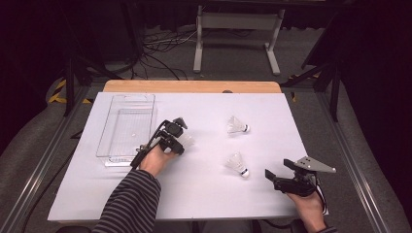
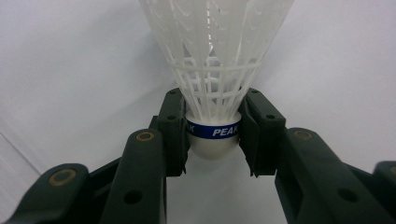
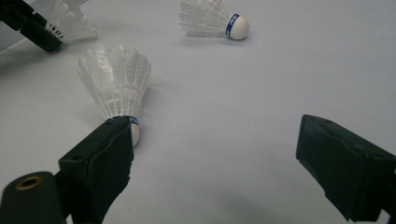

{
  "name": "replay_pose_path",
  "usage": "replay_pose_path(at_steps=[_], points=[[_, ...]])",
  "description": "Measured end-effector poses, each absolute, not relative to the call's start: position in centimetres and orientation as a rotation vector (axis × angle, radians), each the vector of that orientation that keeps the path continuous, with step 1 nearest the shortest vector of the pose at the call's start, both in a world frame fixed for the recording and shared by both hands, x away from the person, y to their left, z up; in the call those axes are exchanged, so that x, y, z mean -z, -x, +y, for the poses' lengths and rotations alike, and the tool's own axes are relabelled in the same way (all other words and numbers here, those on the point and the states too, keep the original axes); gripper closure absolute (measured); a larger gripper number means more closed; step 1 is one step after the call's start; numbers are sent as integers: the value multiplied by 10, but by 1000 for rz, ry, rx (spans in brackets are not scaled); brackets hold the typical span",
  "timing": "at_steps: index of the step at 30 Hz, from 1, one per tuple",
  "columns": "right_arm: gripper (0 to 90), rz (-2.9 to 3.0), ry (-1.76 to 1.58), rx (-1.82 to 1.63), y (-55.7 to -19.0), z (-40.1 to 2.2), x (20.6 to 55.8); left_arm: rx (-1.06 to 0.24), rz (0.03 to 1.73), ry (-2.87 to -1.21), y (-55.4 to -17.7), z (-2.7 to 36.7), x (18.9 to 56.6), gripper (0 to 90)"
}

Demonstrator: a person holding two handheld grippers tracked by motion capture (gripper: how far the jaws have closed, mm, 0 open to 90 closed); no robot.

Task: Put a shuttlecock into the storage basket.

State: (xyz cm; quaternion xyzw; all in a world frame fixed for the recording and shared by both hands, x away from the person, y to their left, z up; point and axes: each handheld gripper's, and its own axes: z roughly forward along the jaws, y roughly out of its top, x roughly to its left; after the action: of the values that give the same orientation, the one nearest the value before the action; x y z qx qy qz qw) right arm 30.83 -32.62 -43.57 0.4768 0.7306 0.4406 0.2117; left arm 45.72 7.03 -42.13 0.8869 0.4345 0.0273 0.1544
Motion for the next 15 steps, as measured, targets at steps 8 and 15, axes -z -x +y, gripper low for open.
replay_pose_path(at_steps=[8, 15], points=[[118, 2030, -1324, -1221, -308, -326, 436, -91, 1215, -2545, -454, 73, 415, 649], [118, 2031, -1324, -1221, -308, -326, 436, -95, 1189, -2539, -449, 74, 410, 649]])
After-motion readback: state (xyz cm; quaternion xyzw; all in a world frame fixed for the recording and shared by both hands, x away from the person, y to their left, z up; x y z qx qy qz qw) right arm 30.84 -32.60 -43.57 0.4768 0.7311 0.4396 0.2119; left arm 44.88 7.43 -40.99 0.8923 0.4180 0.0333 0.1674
